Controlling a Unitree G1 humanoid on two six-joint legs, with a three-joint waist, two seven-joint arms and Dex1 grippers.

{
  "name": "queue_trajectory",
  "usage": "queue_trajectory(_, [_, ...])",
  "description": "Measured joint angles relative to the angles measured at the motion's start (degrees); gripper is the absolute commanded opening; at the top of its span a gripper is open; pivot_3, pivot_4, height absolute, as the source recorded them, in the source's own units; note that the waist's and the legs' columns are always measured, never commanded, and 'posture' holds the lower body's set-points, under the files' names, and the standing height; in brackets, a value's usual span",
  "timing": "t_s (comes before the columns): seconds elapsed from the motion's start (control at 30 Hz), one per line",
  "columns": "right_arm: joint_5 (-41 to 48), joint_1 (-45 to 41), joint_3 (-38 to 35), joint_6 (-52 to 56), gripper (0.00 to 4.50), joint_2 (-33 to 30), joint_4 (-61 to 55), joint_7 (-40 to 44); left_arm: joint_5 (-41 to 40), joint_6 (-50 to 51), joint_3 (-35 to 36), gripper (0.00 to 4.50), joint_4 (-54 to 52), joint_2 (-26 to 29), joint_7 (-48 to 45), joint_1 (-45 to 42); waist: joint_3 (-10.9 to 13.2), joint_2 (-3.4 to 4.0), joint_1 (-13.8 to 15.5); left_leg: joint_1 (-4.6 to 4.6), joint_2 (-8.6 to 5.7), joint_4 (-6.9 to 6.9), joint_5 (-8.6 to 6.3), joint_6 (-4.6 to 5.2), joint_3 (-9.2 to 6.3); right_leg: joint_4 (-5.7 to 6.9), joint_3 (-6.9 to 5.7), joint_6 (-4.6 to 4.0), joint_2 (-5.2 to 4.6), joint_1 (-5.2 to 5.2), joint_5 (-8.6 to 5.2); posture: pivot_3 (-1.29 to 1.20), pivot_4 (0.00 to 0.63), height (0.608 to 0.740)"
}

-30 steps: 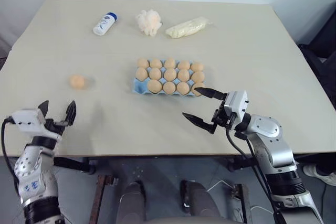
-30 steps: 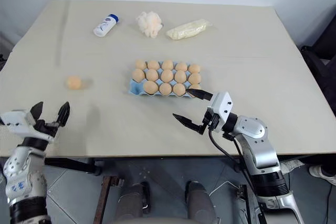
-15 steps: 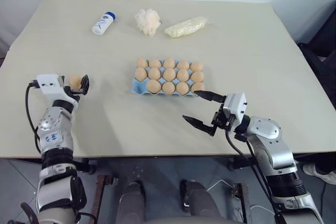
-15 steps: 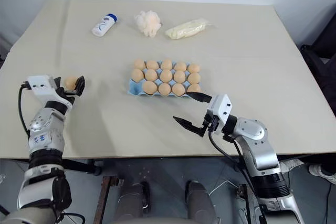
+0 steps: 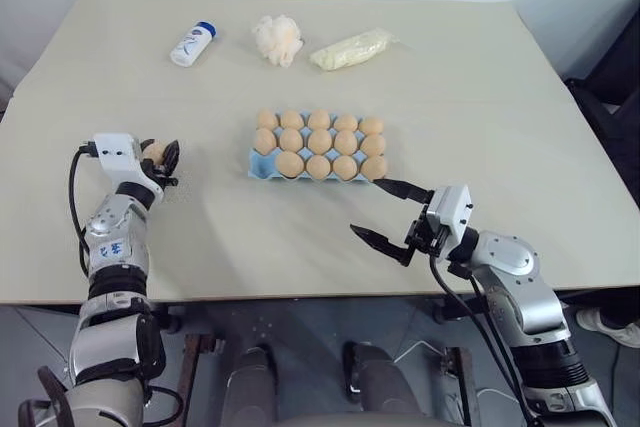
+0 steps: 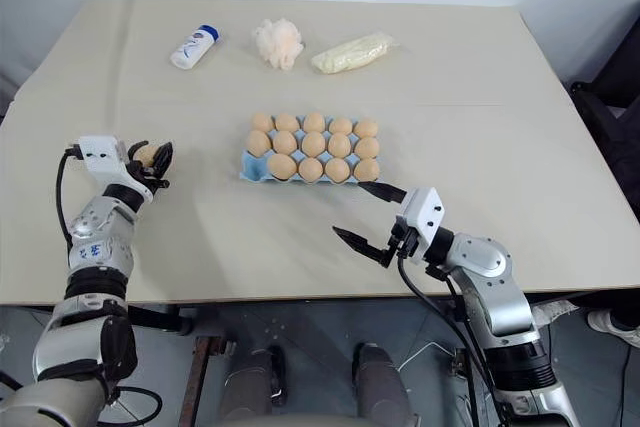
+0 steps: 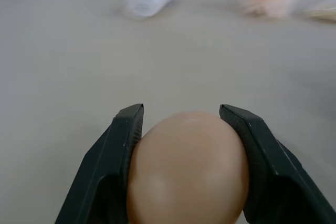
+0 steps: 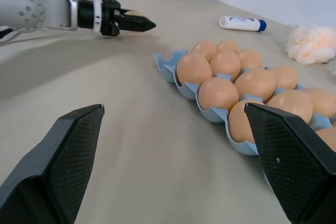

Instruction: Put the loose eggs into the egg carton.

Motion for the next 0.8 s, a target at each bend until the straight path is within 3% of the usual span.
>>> queue_trajectory(0.2, [0.0, 0.1, -0.1, 0.3, 4.50, 0.0, -0.3, -0.4, -2.1, -0.1, -7.8, 2.27, -9.6, -3.1, -14.9, 0.3, 0.0, 0.00, 0.6, 0.00, 0.00, 0.09, 0.00, 0.02, 0.01, 0.02, 0.03, -0.01, 0.01, 0.01, 0.00, 0.00, 0.150, 0.740])
queue_trajectory(0.4, [-0.6, 0.1, 0.0, 0.5, 4.50, 0.0, -0.4, -0.9, -0.6, 0.3, -12.0, 2.27, -3.8, -5.5, -18.6, -6.6, 0.0, 0.00, 0.8, 0.01, 0.00, 0.12, 0.02, 0.06, 0.00, 0.03, 0.07, 0.00, 0.05, -0.01, 0.01, 0.00, 0.150, 0.740])
queue_trajectory(0.63, [-0.9, 1.0, 0.0, 0.5, 4.50, 0.0, -2.0, -1.9, 0.4, -0.2, -12.3, 4.23, 1.8, -5.0, -19.9, -8.8, 0.0, 0.00, 0.7, 0.00, 0.01, 0.10, 0.00, 0.05, 0.00, 0.01, 0.07, 0.00, 0.07, -0.03, 0.01, 0.00, 0.150, 0.740])
queue_trajectory(0.8, [-0.9, 2.7, -0.5, 0.8, 4.50, -0.3, -3.7, -2.4, -2.2, 2.5, -9.4, 4.23, -4.7, 1.0, -22.8, -3.6, 0.0, 0.00, -0.3, 0.01, 0.07, 0.05, -0.01, 0.05, 0.02, 0.05, 0.09, -0.02, 0.09, -0.04, 0.00, 0.00, 0.150, 0.740])
